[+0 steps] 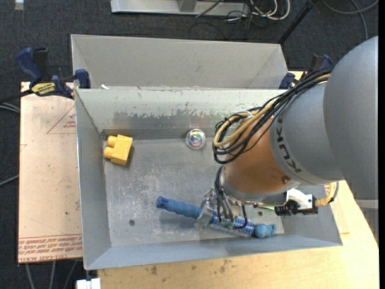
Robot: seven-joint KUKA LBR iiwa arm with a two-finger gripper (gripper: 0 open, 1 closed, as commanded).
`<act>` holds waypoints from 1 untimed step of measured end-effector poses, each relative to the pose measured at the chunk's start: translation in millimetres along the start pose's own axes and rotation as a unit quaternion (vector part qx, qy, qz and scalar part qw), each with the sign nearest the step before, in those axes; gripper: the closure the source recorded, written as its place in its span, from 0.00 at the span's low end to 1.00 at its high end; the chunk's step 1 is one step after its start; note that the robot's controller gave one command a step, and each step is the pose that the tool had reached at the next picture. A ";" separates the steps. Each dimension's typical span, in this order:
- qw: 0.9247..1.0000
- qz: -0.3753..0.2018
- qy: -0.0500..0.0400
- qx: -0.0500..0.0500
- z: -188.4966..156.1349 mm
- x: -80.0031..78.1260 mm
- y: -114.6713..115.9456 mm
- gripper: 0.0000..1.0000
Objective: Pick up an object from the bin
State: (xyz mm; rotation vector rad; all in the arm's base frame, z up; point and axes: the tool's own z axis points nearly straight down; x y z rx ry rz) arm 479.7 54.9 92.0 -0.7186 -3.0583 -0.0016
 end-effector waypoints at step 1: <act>1.000 -0.001 -0.002 -0.001 -63.0 -0.9 1.1 1.00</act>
Offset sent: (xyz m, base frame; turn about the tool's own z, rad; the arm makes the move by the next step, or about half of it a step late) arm 0.0000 0.0001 0.0606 0.0000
